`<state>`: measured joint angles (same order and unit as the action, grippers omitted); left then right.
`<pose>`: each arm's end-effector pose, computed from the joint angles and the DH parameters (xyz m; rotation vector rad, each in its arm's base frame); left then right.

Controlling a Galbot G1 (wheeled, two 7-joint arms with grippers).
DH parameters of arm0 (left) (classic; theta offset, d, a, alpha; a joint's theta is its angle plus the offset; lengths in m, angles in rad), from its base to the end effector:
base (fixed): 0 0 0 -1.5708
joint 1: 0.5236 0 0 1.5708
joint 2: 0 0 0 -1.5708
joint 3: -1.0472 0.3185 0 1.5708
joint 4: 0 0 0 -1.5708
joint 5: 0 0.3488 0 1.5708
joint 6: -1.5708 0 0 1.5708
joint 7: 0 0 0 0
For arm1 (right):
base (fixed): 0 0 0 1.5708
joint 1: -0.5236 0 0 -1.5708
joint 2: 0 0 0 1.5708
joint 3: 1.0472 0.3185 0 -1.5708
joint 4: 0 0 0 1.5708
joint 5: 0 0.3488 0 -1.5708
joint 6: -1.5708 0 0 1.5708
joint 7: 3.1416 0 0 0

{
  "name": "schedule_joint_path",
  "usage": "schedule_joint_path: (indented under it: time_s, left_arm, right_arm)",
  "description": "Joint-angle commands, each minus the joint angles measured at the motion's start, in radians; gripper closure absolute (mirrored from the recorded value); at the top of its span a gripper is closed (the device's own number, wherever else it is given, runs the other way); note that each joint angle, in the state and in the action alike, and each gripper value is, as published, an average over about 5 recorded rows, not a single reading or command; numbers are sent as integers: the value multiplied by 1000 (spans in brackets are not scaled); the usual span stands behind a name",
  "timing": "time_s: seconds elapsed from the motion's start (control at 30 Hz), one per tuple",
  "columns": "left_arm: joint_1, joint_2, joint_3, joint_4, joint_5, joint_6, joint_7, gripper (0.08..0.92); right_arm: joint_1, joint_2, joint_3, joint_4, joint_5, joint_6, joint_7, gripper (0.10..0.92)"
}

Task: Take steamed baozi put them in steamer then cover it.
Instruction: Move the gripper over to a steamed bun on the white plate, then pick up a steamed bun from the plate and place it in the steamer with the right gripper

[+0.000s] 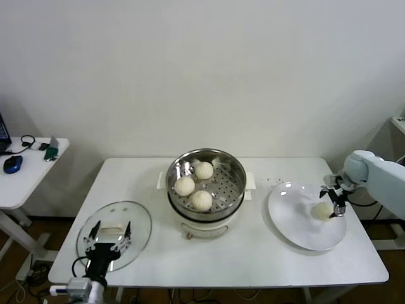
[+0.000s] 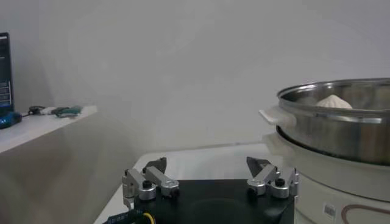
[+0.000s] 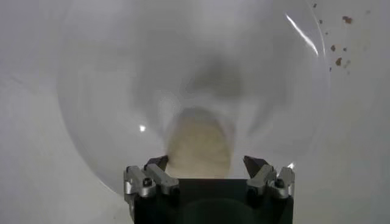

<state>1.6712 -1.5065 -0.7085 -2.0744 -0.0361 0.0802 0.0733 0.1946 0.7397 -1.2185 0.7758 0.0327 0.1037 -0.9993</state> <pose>0.1582 0.0657 -0.2941 0.0823 -2.9408 -0.1549 0.5168 -0.2570 -0.2204 1.1696 -1.2178 1.3751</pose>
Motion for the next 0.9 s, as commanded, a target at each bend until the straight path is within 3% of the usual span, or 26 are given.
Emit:
schedule_joint_path:
  time_s: [0.03,0.63,0.9]
  left_arm:
    - [1,-1,2,2,1,0,0,177]
    - [-3,1,7,9,0,2,-1,177]
    - [-4,5,7,8,0,2,-1,177]
  right_arm:
    - [-60,29,62,-58,-31,-2,0,203]
    - [-24,15,65,-41,-42,24,-21,275]
    - [155,-7,-92,49,68,19,-33,352]
